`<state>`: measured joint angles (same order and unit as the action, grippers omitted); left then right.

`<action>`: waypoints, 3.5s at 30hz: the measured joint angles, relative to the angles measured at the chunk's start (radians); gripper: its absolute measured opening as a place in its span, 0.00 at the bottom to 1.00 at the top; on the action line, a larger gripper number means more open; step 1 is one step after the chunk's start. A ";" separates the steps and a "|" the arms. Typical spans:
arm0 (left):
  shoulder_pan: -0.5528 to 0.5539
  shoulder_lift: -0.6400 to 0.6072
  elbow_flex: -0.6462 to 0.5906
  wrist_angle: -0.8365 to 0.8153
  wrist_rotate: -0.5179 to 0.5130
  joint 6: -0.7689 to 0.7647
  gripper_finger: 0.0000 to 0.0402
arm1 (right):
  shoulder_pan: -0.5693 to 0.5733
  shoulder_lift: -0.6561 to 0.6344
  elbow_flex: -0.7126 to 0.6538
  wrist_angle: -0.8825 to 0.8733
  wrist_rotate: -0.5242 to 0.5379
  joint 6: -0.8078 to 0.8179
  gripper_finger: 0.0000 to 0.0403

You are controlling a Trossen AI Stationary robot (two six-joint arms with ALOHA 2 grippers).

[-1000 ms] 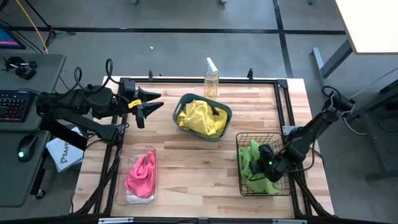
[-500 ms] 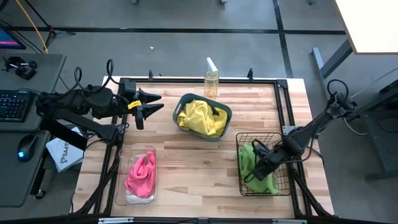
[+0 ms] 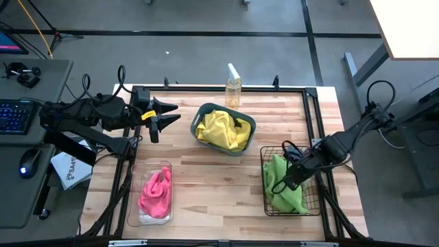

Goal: Sort microfiber towel by color & place in baskets
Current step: Return to Home Position

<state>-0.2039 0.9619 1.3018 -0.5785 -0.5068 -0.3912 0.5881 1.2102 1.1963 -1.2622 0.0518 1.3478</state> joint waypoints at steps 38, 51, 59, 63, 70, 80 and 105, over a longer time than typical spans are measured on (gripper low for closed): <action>-0.031 -0.015 -0.131 0.133 0.236 0.302 0.20 | -0.059 -0.080 0.269 -0.036 0.375 -0.263 0.00; 0.027 -0.331 -0.948 0.859 0.198 0.127 0.00 | -0.149 -0.079 0.278 -0.003 0.363 -0.336 0.00; 0.063 -0.545 -1.211 1.069 0.176 0.089 0.00 | -0.238 -0.079 0.278 0.005 0.314 -0.379 0.00; 0.067 -0.634 -1.290 1.062 0.158 0.045 0.00 | -0.239 -0.079 0.278 0.014 0.311 -0.428 0.00; 0.067 -0.725 -1.290 1.021 0.139 0.042 0.00 | -0.188 -0.078 0.278 0.012 0.305 -0.491 0.00; 0.067 -0.727 -1.290 0.942 0.132 0.053 0.00 | -0.151 -0.298 -0.176 0.371 0.208 -0.465 0.00; 0.067 -0.727 -1.290 0.933 0.134 0.062 0.00 | -0.598 -1.071 -1.087 1.380 -0.083 -0.841 0.00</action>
<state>-0.1368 0.2352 0.0118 0.3548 -0.3729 -0.3294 -0.0101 0.1392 0.1093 0.1177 -0.0313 0.5064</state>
